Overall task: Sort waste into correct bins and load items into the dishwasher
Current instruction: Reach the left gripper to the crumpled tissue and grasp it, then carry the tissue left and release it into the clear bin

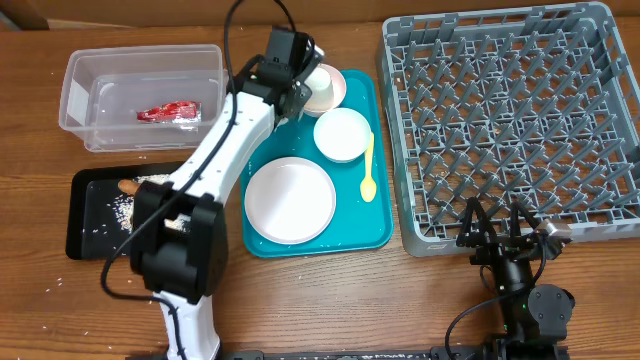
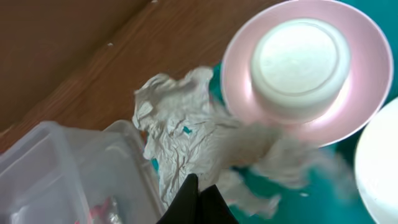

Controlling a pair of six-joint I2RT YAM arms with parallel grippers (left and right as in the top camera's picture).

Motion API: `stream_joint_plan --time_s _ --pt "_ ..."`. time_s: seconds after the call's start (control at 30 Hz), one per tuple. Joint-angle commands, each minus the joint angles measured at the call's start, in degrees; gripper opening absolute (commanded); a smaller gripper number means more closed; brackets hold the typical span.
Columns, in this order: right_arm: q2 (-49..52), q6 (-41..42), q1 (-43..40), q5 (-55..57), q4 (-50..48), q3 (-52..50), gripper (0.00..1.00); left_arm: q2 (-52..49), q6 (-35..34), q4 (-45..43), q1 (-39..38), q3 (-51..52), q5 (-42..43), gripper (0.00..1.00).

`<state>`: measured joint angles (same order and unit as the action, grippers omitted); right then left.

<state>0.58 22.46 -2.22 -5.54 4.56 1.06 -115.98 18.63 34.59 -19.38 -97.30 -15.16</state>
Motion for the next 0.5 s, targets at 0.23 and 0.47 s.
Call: stream_joint_plan --time_s 0.23,0.47 --pt "-0.42 0.11 0.04 0.35 -0.28 -0.59 1.0 8.87 -18.23 0.94 2.29 -1.22 -13.99 0.04" --pt "-0.42 0.11 0.04 0.35 -0.28 -0.59 1.0 10.51 -36.72 7.02 10.73 -1.22 -13.7 0.04"
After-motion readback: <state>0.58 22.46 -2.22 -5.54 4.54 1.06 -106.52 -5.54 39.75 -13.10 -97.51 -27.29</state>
